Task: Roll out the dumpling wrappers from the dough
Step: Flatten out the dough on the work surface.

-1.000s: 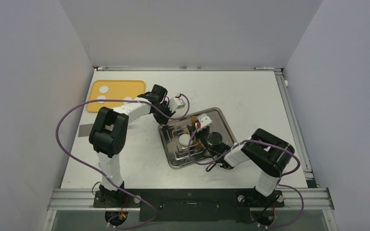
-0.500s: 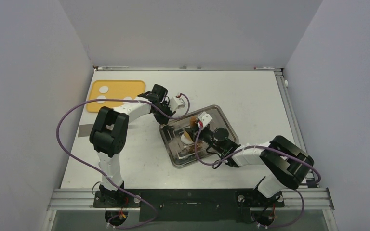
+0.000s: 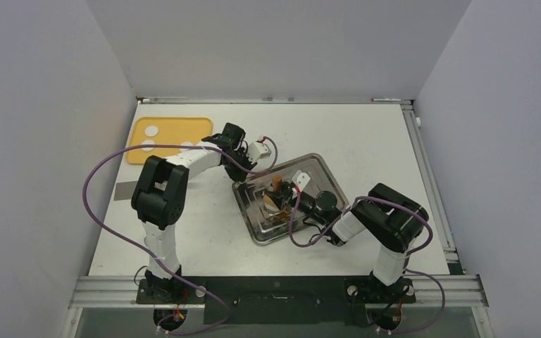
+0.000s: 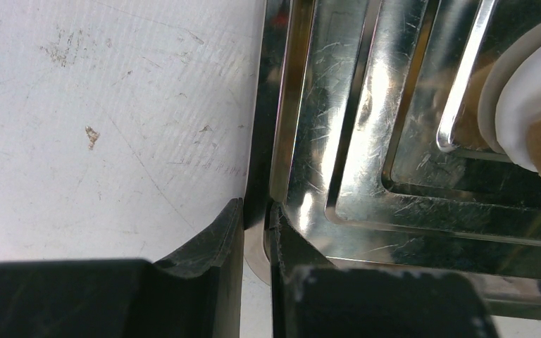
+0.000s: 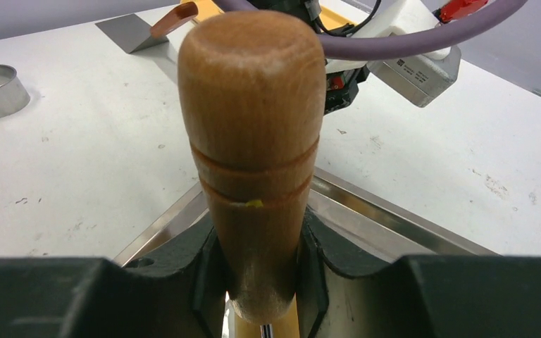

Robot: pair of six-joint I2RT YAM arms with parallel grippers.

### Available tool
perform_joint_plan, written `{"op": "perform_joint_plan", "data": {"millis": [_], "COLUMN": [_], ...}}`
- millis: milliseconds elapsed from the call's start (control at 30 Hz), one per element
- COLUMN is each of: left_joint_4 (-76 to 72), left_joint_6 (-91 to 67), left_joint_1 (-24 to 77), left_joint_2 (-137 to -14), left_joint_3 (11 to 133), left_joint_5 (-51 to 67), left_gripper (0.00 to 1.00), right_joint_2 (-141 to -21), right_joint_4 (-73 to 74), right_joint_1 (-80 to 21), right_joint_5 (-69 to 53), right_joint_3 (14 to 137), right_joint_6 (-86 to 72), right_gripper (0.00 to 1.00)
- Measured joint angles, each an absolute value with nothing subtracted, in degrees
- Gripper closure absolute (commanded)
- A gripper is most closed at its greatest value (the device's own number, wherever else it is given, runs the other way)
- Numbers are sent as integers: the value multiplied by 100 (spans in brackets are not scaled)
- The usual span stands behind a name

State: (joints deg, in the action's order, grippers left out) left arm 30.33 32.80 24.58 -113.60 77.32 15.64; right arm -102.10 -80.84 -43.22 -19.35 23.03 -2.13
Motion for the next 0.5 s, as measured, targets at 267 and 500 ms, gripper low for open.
{"op": "perform_joint_plan", "data": {"millis": [267,500], "left_joint_4": [3133,3208], "left_joint_6": [3299,3371], "left_joint_1": [2486,2543], "left_joint_2": [-11413,-11434], "left_joint_3": [7824,7872], "left_joint_5": [1498,1389], "left_gripper": [100,100], "right_joint_2": [-10661,-10812], "right_joint_4": [-8167,-8799], "right_joint_1": [-4355,-4595], "right_joint_5": [-1863,-1603], "right_joint_3": [2805,2530], "right_joint_6": [-180,-294], "right_gripper": [92,92]}}
